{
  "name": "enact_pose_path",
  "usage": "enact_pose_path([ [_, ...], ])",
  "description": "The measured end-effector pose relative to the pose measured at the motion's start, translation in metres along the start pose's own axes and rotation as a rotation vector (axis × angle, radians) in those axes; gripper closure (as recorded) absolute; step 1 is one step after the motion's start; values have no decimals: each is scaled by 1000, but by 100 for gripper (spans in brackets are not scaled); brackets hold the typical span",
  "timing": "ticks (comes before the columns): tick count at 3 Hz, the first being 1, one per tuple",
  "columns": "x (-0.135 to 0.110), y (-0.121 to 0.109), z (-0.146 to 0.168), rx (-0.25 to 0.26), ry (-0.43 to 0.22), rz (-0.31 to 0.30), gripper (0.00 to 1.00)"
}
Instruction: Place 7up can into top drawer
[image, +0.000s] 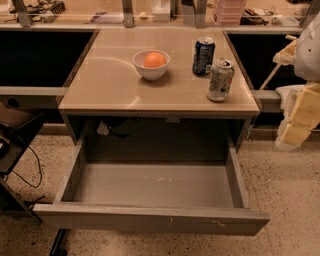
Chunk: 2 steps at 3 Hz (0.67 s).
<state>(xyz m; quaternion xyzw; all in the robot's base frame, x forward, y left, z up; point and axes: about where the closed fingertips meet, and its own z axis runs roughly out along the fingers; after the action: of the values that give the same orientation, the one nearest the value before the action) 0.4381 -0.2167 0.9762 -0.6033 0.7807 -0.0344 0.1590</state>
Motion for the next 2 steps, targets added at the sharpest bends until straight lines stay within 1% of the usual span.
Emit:
enact_pose_path([
  [1, 0, 0, 0, 0, 0, 0, 0],
  [2, -14, -1, 12, -44, -82, -12, 0],
])
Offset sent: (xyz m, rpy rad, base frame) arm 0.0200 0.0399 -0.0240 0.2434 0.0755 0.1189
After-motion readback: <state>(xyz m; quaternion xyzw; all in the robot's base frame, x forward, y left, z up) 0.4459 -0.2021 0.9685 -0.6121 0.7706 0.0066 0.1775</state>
